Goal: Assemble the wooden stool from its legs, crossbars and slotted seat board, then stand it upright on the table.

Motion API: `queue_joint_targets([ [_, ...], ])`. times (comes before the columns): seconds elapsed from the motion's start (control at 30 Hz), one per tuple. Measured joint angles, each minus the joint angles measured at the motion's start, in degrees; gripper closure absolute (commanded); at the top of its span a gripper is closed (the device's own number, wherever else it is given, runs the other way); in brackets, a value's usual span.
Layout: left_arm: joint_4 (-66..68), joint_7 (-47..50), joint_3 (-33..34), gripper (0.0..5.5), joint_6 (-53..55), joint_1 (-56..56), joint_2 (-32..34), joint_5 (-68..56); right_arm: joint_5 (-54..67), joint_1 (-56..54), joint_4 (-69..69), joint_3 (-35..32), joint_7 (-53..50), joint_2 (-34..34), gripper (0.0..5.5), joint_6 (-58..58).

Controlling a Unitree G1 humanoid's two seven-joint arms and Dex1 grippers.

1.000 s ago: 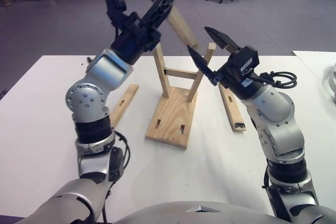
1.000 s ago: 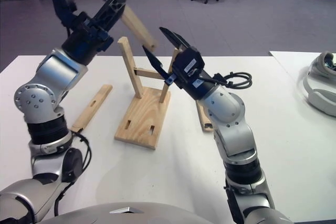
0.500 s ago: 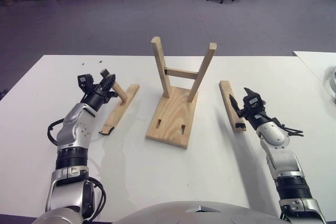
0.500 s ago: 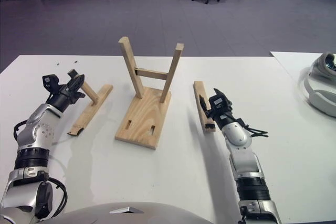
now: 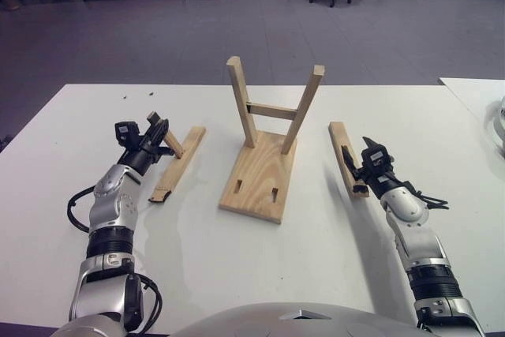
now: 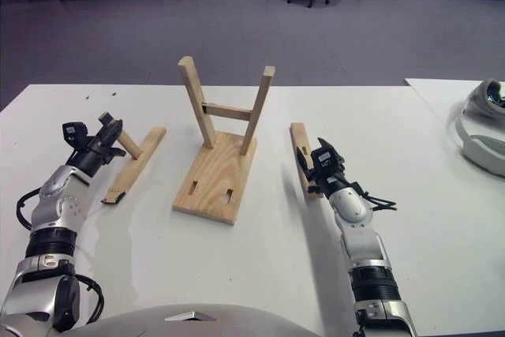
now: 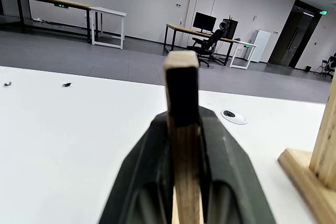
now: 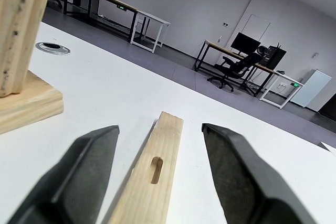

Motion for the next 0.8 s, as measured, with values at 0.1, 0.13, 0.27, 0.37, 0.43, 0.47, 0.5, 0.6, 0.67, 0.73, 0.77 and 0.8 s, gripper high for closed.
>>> queue_joint_targets([
  [0.1, 2.2, 0.0, -2.2, 5.11, -4.9, 0.2, 0.1, 2.5, -0.1, 0.0, 0.0, 0.0, 0.0, 0.0, 2.54, -0.1],
  [0.13, 3.2, 0.0, -2.3, 5.11, -5.6, -0.3, 0.1, 2.6, -0.2, 0.0, 0.0, 0.0, 0.0, 0.0, 2.54, -0.1],
  [0.27, 8.2, -0.1, -2.4, 5.11, -7.5, -2.5, 0.1, 2.6, -1.2, 0.0, 0.0, 0.1, 0.1, 0.0, 2.54, -0.1],
  [0.37, 12.2, 0.2, -3.3, 5.11, -7.6, -5.6, 1.0, 3.4, -1.7, -0.1, 0.2, 0.2, 0.1, 0.0, 2.54, -0.1],
  [0.43, 13.0, 0.6, -3.7, 5.11, -7.5, -6.0, 1.1, 3.4, -1.8, -0.6, 0.4, 0.4, 0.1, 0.0, 2.54, -0.1],
  [0.47, 13.0, 0.6, -3.7, 5.11, -7.5, -6.0, 1.0, 3.4, -1.8, -0.8, 0.4, 0.4, 0.1, 0.0, 2.54, -0.1],
  [0.5, 12.8, 0.6, -3.7, 5.11, -7.5, -5.9, 1.0, 3.4, -1.9, -0.9, 0.3, 0.4, 0.1, 0.0, 2.54, -0.1],
  [0.6, 7.3, -0.1, -2.9, 5.11, -5.8, -2.9, 0.3, 2.5, -1.9, -1.0, 0.7, 0.4, 0.0, 0.0, 2.54, -0.2],
  [0.67, 3.9, -0.4, -2.1, 4.74, -2.9, -2.2, 0.1, 0.7, -2.0, -1.0, 1.0, 0.4, -0.2, 0.1, 2.54, -0.3],
  [0.73, 2.6, -0.2, -2.5, 4.41, 1.0, -2.4, 0.6, 1.3, -2.0, -1.3, 1.6, 0.4, -0.6, 0.3, 2.54, -0.5],
  [0.77, 2.6, 0.0, -3.2, 4.25, 2.7, -2.4, 0.6, 2.6, -2.0, -1.7, 2.1, 0.5, -0.9, 0.4, 2.54, -0.7],
  [0.8, 2.2, 0.1, -3.8, 4.11, 3.6, -2.5, 0.8, 3.6, -2.1, -2.2, 2.3, 0.5, -1.1, 0.5, 2.54, -0.8],
])
